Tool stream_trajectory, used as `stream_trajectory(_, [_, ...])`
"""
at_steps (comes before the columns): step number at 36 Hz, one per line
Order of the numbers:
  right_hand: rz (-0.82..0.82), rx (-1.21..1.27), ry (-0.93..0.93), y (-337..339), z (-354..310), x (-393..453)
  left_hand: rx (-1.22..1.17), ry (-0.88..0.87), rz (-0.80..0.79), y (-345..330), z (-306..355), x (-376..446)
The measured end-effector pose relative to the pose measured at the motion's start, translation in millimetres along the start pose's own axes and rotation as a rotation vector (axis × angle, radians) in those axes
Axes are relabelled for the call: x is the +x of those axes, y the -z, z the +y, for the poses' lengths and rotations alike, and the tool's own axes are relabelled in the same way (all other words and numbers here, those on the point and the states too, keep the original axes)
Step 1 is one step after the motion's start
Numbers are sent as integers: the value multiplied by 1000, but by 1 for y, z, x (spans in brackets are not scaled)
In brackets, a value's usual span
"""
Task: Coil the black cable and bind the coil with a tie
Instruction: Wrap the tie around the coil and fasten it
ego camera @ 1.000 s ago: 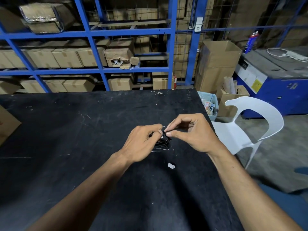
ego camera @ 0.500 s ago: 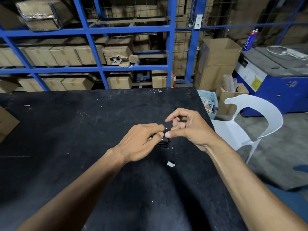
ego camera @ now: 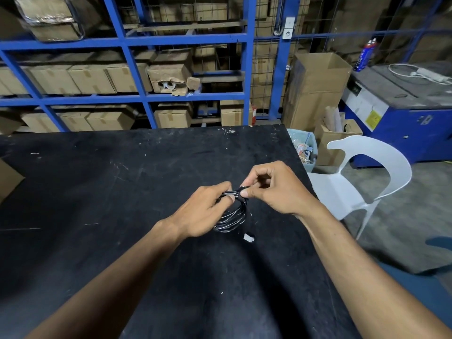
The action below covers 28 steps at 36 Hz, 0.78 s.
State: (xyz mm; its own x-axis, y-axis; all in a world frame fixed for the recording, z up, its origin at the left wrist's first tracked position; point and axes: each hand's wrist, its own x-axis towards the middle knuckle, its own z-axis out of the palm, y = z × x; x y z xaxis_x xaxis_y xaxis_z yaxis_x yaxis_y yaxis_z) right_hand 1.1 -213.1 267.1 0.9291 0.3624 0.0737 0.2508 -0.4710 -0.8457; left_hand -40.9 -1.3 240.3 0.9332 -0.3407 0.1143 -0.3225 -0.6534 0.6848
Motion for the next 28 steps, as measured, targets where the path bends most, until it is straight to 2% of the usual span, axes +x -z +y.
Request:
stream_trajectory(4, [15,-50,-7,-3,1,2,45,54,-35,-2,-2,3])
stream_trajectory(8, [38,-93,-25,-6,5,3,-46,159,-66,-9,-1,5])
stream_trajectory(10, [49,-25,-42,-7,7,3,-206,223,-44,-13,-1,7])
stream_trajectory(13, [61,96,-71,-7,8,4,-571,328,-30,-19,-2,10])
stream_trajectory(14, [69,110,-78,-8,9,5,-608,336,-24,-21,-2,11])
stream_trajectory(20, [164,84,-59,-16,14,6,-679,339,14,-24,0,13])
stream_trajectory(28, [3,431,-66,-11,21,2,-699,346,93,-21,-1,11])
